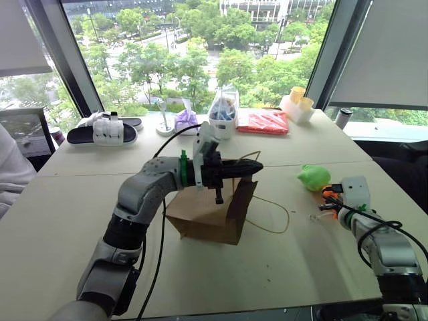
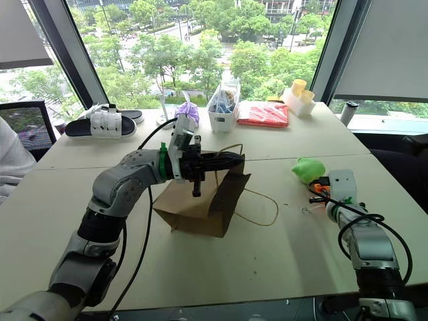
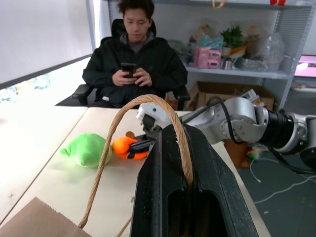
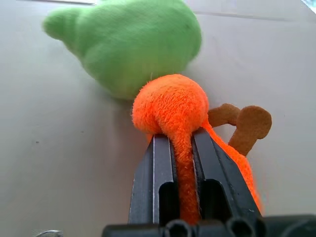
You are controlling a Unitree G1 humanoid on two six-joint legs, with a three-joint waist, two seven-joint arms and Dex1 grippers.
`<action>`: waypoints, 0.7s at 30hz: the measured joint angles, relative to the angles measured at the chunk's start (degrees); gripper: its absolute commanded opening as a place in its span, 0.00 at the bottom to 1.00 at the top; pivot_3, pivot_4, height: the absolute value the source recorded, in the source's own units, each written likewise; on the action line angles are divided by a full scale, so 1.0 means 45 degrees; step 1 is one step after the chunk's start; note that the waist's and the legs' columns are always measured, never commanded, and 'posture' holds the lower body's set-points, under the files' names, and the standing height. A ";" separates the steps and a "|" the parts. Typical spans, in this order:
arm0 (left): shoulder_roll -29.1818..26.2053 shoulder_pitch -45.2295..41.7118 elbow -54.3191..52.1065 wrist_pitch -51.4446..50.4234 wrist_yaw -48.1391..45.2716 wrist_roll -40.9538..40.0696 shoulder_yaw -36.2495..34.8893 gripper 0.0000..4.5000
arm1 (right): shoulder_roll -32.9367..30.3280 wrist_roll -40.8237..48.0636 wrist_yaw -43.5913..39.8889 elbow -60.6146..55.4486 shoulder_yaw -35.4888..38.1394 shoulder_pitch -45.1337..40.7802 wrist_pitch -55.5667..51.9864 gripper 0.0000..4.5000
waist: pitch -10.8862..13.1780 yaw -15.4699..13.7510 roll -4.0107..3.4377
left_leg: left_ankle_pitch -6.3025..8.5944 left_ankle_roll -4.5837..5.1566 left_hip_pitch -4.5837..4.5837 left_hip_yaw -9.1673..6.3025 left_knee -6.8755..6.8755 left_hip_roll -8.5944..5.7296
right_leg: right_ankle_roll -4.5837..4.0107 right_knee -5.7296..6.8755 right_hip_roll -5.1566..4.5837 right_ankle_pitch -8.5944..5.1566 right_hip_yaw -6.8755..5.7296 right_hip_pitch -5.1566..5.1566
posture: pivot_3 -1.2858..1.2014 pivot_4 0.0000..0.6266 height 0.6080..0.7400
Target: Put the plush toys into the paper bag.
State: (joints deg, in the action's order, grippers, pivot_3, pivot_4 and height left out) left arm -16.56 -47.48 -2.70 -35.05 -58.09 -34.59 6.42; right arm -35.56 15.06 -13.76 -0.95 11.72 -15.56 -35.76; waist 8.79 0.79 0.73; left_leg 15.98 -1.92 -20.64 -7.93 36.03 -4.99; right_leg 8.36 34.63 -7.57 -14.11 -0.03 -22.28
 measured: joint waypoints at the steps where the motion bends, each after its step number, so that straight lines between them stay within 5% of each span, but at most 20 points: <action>1: 0.0025 -0.0121 0.0105 -0.0095 -0.0011 -0.0090 -0.0076 0.00 | -0.0111 0.0532 -0.0773 -0.0892 0.0091 0.0230 0.0082 0.00 | 0.0008 0.0012 -0.0014 | 0.0000 0.0000 -0.0010 -0.0005 0.0000 0.0003 | 0.0003 -0.0001 0.0000 -0.0001 -0.0001 -0.0007 | 0.52 0.24 1.00; 7: -0.0304 -0.0831 0.0578 -0.0592 -0.0620 -0.0715 -0.0284 0.00 | -0.1404 0.3957 -0.3802 -0.6312 0.0781 0.0241 -0.0711 0.00 | 0.0019 -0.0025 0.0004 | 0.0009 0.0012 -0.0004 -0.0021 -0.0002 0.0010 | 0.0010 -0.0060 0.0009 -0.0004 -0.0022 0.0037 | 0.52 0.24 1.00; 21: -0.0682 -0.1124 0.1273 -0.0668 -0.1398 -0.0771 -0.0348 0.00 | -0.1615 0.6494 -0.3540 -0.8494 0.0375 -0.0735 -0.2845 0.00 | 0.0023 -0.0063 0.0011 | 0.0016 0.0025 -0.0074 -0.0044 0.0008 0.0006 | 0.0006 -0.0083 -0.0006 0.0000 -0.0024 -0.0017 | 0.52 0.24 1.00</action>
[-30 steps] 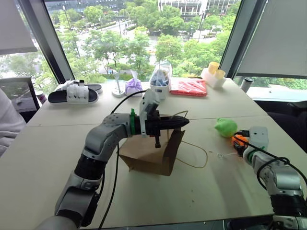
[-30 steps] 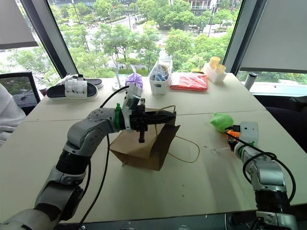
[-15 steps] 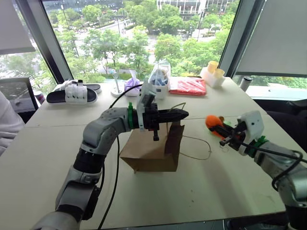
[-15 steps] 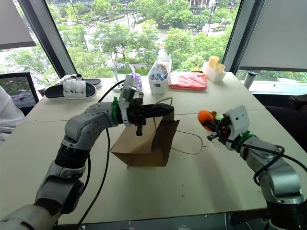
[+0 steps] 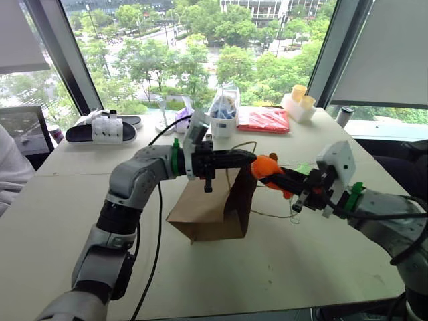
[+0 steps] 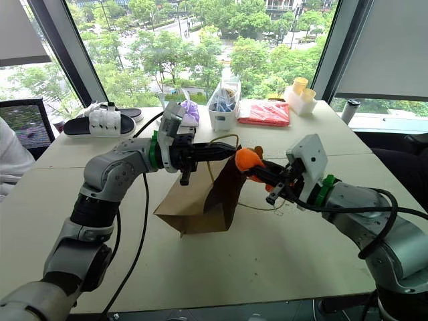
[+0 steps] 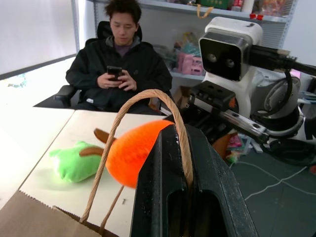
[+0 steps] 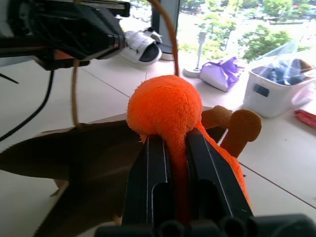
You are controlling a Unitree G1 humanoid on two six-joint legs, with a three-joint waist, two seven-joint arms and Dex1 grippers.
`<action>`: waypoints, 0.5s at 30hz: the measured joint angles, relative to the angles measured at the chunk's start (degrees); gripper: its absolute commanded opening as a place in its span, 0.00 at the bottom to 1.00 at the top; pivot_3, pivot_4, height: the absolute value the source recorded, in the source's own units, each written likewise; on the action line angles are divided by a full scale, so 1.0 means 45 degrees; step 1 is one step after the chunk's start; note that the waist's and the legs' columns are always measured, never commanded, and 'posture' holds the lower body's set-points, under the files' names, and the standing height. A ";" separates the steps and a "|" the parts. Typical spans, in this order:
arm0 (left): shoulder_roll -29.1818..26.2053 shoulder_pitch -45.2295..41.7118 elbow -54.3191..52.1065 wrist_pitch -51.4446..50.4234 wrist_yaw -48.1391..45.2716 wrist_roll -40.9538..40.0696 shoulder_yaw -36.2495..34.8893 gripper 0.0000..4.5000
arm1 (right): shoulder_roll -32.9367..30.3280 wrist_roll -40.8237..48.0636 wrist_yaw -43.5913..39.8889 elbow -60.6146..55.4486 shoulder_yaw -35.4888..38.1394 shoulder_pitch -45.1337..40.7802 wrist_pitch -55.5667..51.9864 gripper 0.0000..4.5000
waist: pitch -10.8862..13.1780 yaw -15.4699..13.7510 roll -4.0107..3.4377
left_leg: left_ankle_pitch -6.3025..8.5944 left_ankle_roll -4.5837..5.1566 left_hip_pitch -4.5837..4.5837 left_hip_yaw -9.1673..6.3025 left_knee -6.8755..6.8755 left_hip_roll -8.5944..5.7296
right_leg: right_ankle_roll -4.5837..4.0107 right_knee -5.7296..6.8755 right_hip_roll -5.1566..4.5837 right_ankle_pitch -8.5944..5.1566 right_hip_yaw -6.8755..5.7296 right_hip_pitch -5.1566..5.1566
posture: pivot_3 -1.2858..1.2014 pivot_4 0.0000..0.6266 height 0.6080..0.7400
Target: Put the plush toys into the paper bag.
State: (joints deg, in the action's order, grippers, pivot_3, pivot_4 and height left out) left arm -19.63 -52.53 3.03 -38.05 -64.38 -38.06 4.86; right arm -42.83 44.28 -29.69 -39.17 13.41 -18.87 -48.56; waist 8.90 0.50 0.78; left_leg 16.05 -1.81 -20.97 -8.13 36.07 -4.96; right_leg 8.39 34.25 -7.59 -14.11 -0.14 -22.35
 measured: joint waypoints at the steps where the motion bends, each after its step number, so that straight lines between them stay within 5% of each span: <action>1: 0.0004 0.0001 0.0089 0.0001 -0.0030 0.0013 0.0000 0.00 | 0.0000 0.0179 0.0001 -0.0016 -0.0083 -0.0051 -0.0067 0.00 | 0.0000 -0.0002 0.0000 | 0.0000 0.0001 -0.0001 0.0000 0.0003 -0.0001 | 0.0000 0.0000 0.0000 0.0000 0.0000 0.0000 | 0.52 0.24 1.00; 7: 0.0178 -0.0015 0.0219 -0.0008 -0.0026 -0.0004 -0.0007 0.00 | -0.0446 0.0327 -0.0543 -0.0273 -0.1476 -0.0565 -0.0359 0.00 | 0.0000 0.0007 0.0000 | 0.0001 0.0001 -0.0004 0.0004 0.0003 -0.0001 | 0.0000 0.0001 0.0002 0.0000 -0.0001 -0.0005 | 0.52 0.24 1.00; 15: 0.0546 -0.0082 -0.0367 -0.0373 -0.0078 -0.0291 0.0074 0.00 | -0.0382 -0.2609 -0.2221 0.2181 -0.5086 -0.3018 0.1171 0.00 | 0.0000 0.0055 0.0000 | -0.0003 -0.0005 -0.0012 0.0012 0.0010 -0.0002 | 0.0002 0.0013 0.0005 0.0001 -0.0001 -0.0021 | 0.52 0.24 1.00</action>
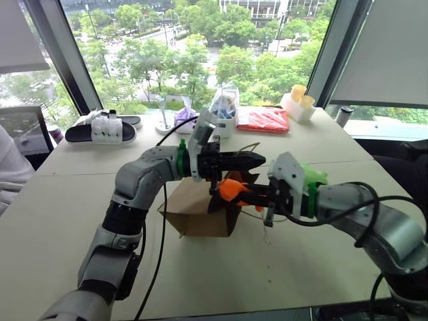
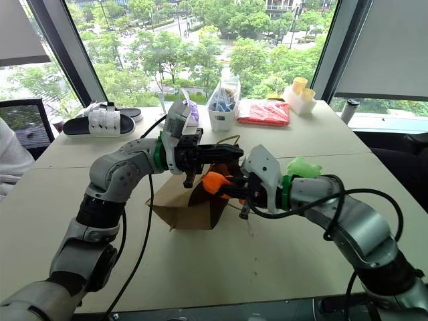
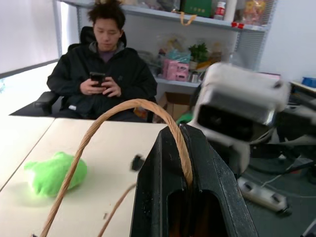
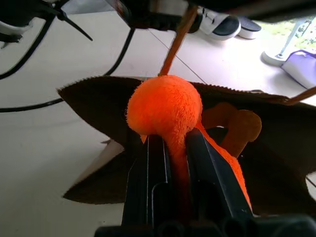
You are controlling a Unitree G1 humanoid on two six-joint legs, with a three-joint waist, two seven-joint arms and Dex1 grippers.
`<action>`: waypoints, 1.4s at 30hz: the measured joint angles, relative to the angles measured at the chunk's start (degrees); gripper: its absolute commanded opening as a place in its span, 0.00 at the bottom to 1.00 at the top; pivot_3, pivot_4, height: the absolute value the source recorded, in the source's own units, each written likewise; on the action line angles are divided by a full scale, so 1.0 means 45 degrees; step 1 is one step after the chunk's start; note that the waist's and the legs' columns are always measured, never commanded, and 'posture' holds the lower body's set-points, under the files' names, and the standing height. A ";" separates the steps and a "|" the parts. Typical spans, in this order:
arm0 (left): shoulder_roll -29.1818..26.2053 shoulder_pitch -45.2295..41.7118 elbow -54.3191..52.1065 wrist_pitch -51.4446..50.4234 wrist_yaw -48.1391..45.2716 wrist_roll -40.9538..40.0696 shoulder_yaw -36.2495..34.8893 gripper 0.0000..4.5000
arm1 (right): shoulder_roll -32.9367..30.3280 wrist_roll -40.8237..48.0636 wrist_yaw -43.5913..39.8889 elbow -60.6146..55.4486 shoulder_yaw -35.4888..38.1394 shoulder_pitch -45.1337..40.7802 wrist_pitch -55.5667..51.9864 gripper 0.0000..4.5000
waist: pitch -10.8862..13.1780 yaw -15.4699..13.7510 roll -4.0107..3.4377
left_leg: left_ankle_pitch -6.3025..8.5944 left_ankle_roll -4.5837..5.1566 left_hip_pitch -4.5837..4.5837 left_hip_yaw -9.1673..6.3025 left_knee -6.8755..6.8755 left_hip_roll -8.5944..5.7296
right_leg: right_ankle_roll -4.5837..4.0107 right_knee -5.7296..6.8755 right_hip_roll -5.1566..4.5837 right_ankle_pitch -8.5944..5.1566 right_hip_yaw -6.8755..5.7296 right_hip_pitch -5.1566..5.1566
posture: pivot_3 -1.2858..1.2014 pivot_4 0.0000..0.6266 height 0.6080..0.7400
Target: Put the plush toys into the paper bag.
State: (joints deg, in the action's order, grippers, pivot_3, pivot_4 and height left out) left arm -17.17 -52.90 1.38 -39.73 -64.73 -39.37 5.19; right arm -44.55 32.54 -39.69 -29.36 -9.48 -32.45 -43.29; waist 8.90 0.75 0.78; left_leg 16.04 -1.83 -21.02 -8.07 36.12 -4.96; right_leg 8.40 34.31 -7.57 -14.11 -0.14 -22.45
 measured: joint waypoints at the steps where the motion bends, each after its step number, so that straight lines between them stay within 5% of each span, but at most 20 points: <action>1: -0.0021 0.0052 0.0028 -0.0051 0.0049 0.0033 0.0036 0.00 | 0.0058 -0.0457 -0.0249 0.0499 -0.0295 -0.0343 0.0330 0.00 | 0.0000 -0.0004 -0.0001 | -0.0001 -0.0001 0.0000 -0.0001 -0.0001 0.0000 | 0.0000 0.0000 0.0000 0.0000 0.0000 -0.0002 | 0.52 0.24 1.00; 13: 0.0083 0.0183 0.0045 -0.0862 0.0724 0.0001 -0.0303 0.00 | 0.0093 -0.3450 -0.2661 0.2741 -0.1603 -0.1987 0.2333 0.00 | 0.0001 -0.0011 0.0001 | -0.0049 -0.0087 -0.0058 -0.0004 0.0002 -0.0007 | 0.0003 -0.0002 0.0001 0.0003 -0.0004 -0.0045 | 0.52 0.24 1.00; 30: 0.0257 -0.0763 0.0647 -0.0840 0.0502 -0.0799 -0.1301 0.00 | -0.0073 -0.4462 -0.3288 0.2955 -0.1413 -0.0365 0.1991 0.00 | -0.0002 -0.0023 0.0002 | -0.0051 -0.0091 -0.0063 -0.0003 0.0007 -0.0010 | 0.0003 -0.0001 -0.0006 0.0005 -0.0005 -0.0047 | 0.52 0.24 1.00; 42: 0.0520 -0.0182 0.0048 -0.1362 0.0533 -0.1535 -0.0932 0.00 | 0.1766 -0.6370 -0.3178 0.4963 -0.2805 -0.2602 0.3471 0.00 | -0.0002 0.0008 0.0003 | -0.0066 -0.0116 -0.0060 -0.0005 0.0009 -0.0008 | 0.0001 0.0013 0.0000 0.0010 -0.0004 -0.0052 | 0.52 0.24 1.00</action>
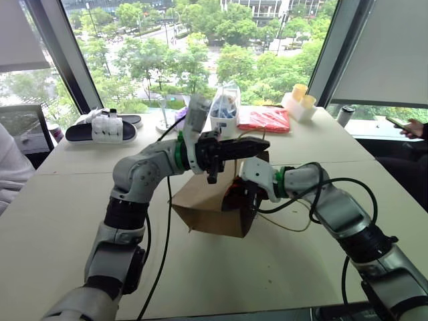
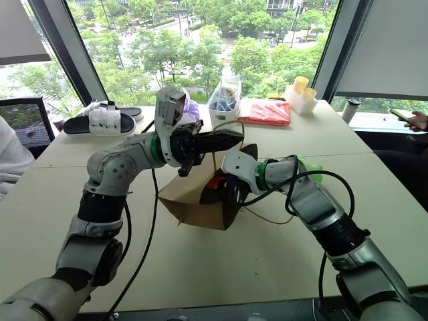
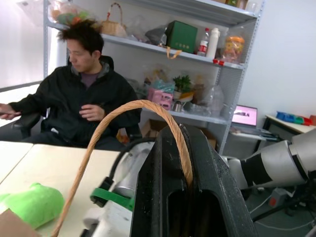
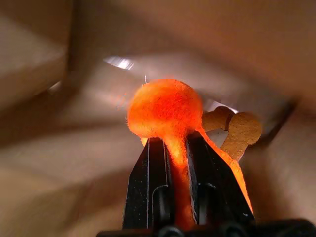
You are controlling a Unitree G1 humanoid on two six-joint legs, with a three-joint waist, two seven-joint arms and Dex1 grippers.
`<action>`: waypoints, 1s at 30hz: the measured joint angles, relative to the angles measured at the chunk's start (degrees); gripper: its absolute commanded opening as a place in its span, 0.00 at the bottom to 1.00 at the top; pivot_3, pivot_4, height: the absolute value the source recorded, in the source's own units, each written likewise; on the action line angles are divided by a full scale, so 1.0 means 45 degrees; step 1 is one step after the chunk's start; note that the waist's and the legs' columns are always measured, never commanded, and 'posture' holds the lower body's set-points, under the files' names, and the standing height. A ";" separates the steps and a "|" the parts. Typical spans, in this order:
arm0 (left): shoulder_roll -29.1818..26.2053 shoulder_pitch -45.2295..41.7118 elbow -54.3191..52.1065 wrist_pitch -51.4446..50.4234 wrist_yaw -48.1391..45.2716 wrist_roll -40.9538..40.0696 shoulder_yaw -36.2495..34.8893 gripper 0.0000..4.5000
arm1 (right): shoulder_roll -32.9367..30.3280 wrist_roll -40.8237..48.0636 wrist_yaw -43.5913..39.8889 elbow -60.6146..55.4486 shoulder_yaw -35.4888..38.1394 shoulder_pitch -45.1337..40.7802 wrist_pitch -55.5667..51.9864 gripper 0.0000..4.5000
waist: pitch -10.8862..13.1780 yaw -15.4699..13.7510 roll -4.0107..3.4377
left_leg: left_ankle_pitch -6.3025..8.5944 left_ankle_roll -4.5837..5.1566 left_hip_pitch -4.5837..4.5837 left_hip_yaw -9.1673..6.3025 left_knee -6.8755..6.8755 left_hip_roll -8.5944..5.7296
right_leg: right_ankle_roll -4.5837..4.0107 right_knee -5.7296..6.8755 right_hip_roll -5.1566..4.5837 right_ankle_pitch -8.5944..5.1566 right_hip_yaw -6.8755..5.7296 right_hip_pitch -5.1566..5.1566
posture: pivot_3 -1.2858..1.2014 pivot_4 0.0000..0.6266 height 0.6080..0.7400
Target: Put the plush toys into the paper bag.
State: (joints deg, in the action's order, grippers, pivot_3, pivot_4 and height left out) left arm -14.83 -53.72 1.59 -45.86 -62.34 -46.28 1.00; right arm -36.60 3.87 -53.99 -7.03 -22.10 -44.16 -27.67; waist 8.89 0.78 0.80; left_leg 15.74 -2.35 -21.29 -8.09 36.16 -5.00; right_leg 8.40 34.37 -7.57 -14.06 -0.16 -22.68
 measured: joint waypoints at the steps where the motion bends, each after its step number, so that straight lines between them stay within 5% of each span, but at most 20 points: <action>1: -0.0005 0.0171 -0.0053 0.0044 -0.0001 0.0134 0.0137 0.00 | 0.0197 -0.0122 -0.0060 0.0174 -0.0096 -0.0173 0.0116 0.00 | 0.0000 -0.0002 0.0000 | 0.0000 0.0000 -0.0002 -0.0001 0.0000 -0.0002 | 0.0000 0.0000 0.0000 0.0000 0.0000 0.0000 | 0.52 0.24 1.00; 5: 0.0049 0.0428 -0.0122 0.0062 0.0132 0.0187 0.0256 0.00 | 0.0762 -0.0546 -0.0120 0.0620 -0.0460 -0.0370 0.0542 0.00 | -0.0001 0.0006 0.0001 | -0.0001 -0.0001 0.0000 -0.0004 -0.0001 -0.0001 | 0.0000 0.0002 0.0001 0.0001 0.0000 -0.0003 | 0.52 0.24 1.00; 8: 0.0124 0.0429 -0.0189 0.0078 0.0305 0.0188 0.0256 0.00 | 0.1056 -0.0860 -0.0081 0.1017 -0.0728 -0.0339 0.0869 0.27 | -0.0001 -0.0001 0.0000 | -0.0001 -0.0002 -0.0001 -0.0005 0.0000 -0.0002 | 0.0000 0.0004 0.0000 0.0001 0.0000 -0.0004 | 0.52 0.24 1.00; 14: 0.0131 0.0425 -0.0145 0.0337 0.0635 0.0275 0.0204 0.00 | 0.0778 -0.0948 0.0024 0.0543 -0.0043 0.0195 0.0820 0.96 | -0.0001 -0.0016 0.0001 | -0.0001 -0.0002 -0.0002 -0.0006 -0.0001 -0.0002 | 0.0000 0.0003 0.0000 0.0002 0.0000 -0.0004 | 0.52 0.24 1.00; 18: 0.0145 0.0377 -0.0087 0.0451 0.0732 0.0280 0.0066 0.00 | 0.0639 0.0295 0.0230 -0.1095 0.1877 0.1100 -0.0704 0.99 | -0.0001 -0.0026 0.0001 | -0.0001 -0.0001 -0.0005 -0.0013 -0.0005 -0.0002 | 0.0000 0.0001 0.0000 0.0002 0.0001 -0.0005 | 0.52 0.24 1.00; 24: 0.0013 0.0347 0.0141 0.0577 0.0732 0.0344 0.0053 0.00 | 0.0577 0.4779 0.0783 -0.4097 0.7329 0.2881 -0.5275 0.99 | -0.0002 -0.0088 0.0002 | 0.0004 0.0007 -0.0003 -0.0026 0.0002 -0.0006 | -0.0003 -0.0012 -0.0002 0.0003 0.0001 0.0021 | 0.52 0.24 1.00; 28: 0.0101 0.0347 0.0147 0.0589 0.0723 0.0372 0.0076 0.00 | 0.1788 0.6578 0.2810 -0.4061 1.0426 0.3098 -0.6249 0.99 | -0.0004 -0.0013 -0.0002 | 0.0031 0.0057 0.0015 -0.0018 -0.0003 0.0002 | -0.0012 0.0009 0.0003 0.0009 0.0008 0.0015 | 0.52 0.24 1.00; 30: 0.0116 0.0357 0.0143 0.0589 0.0696 0.0398 0.0085 0.00 | 0.2143 0.5893 0.4704 -0.3062 1.1291 0.2730 -0.5535 0.99 | -0.0008 -0.0033 -0.0008 | 0.0030 0.0056 0.0017 -0.0008 -0.0001 -0.0005 | -0.0013 0.0021 0.0000 0.0010 0.0011 0.0013 | 0.52 0.24 1.00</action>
State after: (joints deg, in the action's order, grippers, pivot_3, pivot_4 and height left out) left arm -14.31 -52.12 2.24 -43.21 -59.20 -44.48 1.38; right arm -26.96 30.39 -32.82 -20.80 28.71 -31.87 -52.58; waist 8.85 0.63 0.76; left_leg 15.88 -2.10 -21.21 -8.13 36.15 -5.02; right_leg 8.34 34.46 -7.57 -14.02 -0.11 -22.62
